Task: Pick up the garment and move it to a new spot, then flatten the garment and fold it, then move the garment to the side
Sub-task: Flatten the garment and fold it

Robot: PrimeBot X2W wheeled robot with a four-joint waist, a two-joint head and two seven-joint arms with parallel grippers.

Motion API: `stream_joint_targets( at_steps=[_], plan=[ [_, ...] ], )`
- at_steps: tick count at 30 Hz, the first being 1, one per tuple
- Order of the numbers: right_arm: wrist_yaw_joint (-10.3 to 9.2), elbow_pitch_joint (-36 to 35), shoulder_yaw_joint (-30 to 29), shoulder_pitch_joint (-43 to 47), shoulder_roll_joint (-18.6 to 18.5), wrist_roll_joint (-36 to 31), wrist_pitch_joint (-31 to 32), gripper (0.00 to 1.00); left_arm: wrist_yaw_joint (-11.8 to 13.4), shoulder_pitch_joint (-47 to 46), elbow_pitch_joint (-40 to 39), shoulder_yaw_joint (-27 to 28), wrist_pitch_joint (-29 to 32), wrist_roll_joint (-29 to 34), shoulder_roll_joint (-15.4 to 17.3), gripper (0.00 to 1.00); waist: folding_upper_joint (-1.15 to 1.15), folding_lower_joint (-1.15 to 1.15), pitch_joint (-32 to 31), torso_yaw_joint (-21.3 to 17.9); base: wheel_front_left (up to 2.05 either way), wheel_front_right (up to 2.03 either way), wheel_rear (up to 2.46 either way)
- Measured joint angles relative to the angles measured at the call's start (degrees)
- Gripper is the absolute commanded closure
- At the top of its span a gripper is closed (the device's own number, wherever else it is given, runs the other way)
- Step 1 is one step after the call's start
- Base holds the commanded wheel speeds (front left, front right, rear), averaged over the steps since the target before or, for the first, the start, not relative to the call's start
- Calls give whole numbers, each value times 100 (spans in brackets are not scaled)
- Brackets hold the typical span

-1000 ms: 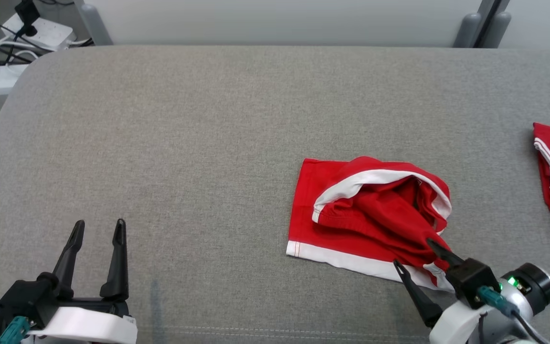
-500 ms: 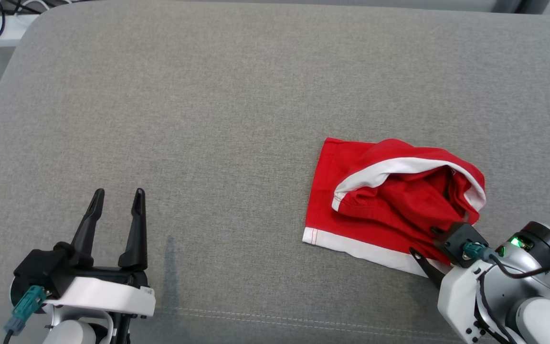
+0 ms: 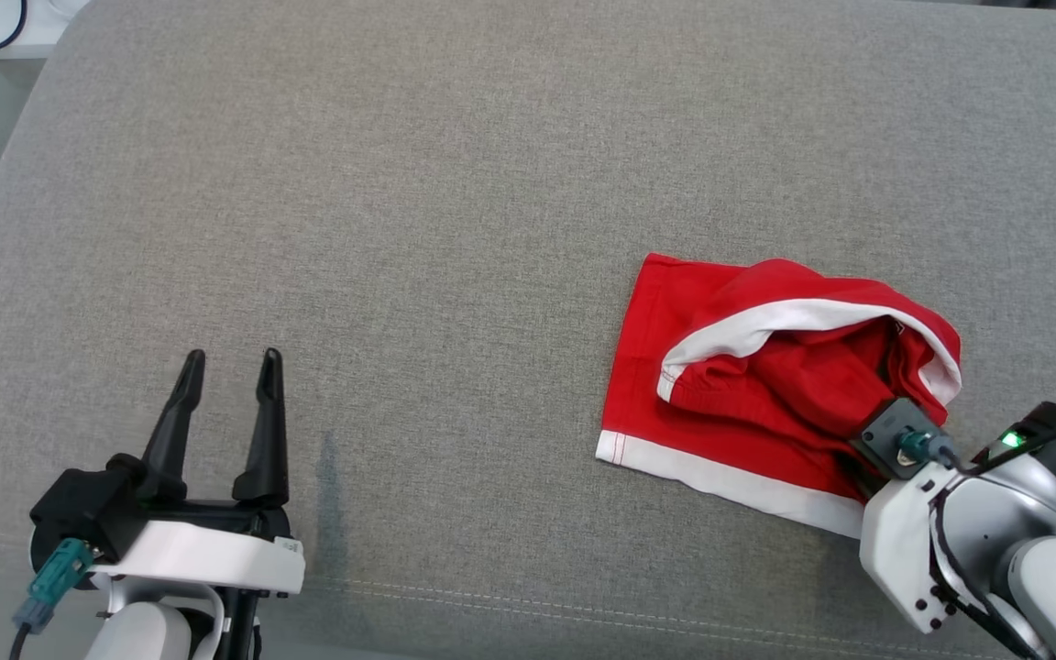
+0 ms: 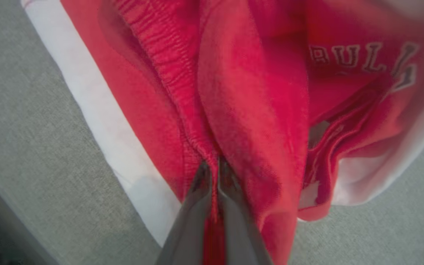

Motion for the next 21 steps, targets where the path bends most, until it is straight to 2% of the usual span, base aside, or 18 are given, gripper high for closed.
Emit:
stream_joint_targets(
  at_steps=[6,13,18,21],
  plan=[
    [0,-1,-604,-8,233,207,-425,100,-133,0,79,165,-4,122,-134,0,0,0,-18,2,0,0,0],
    [1,-51,-2179,343,979,849,-1120,100,-252,2,101,319,-5,266,-229,0,0,0,-61,-149,0,0,0],
    [-2,420,-3090,375,1397,1508,-1605,100,-324,-2,116,338,-4,343,-219,0,0,0,-5,-303,0,0,0],
    [-2,914,-3395,277,1546,1735,-1911,100,-355,-5,141,336,-4,363,-212,0,0,0,36,-377,0,0,0]
  ],
)
